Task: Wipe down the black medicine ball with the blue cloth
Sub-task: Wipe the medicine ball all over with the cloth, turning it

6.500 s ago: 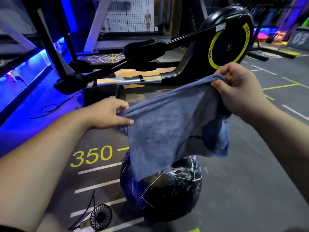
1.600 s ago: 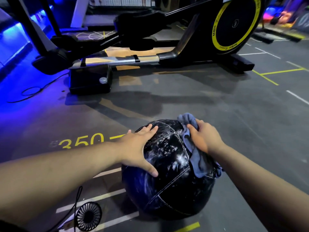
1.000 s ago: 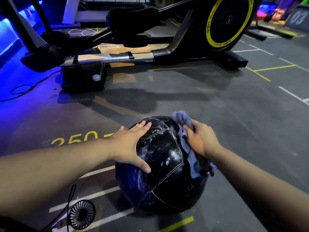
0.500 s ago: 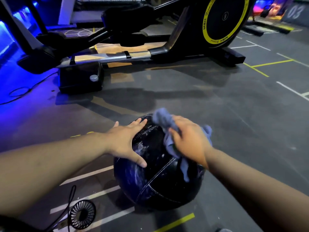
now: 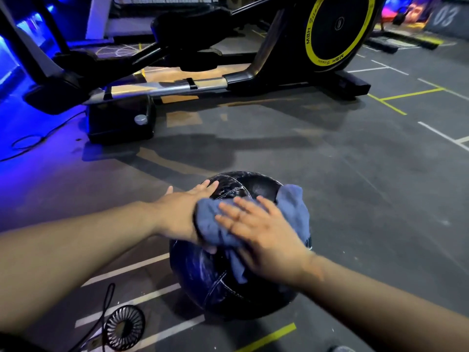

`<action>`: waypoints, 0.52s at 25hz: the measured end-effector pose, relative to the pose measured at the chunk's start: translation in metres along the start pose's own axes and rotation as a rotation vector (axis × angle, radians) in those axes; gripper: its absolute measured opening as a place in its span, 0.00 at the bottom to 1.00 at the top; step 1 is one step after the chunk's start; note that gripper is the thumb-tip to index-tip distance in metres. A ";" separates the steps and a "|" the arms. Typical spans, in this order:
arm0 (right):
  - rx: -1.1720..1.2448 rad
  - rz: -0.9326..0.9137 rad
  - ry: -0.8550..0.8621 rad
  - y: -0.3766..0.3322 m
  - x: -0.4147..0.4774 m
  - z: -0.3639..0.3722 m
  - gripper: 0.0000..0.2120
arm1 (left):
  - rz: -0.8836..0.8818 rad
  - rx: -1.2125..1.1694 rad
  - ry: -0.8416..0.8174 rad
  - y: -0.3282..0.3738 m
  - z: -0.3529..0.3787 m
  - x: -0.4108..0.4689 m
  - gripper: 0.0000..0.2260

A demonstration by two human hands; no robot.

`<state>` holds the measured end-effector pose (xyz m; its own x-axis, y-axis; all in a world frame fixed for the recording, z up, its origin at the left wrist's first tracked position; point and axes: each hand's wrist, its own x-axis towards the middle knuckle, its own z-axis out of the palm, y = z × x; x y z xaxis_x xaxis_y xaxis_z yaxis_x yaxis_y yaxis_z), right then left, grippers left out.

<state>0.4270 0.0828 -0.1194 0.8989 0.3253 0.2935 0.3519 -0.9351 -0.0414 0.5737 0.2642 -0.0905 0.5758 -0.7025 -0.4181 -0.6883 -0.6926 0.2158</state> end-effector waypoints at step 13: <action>0.041 0.003 0.007 -0.032 -0.010 0.004 0.25 | -0.015 0.048 0.008 -0.027 -0.005 -0.011 0.62</action>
<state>0.4078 0.1096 -0.1246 0.8981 0.3217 0.2998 0.3599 -0.9295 -0.0808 0.5883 0.2900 -0.0870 0.5900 -0.6932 -0.4138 -0.6995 -0.6949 0.1667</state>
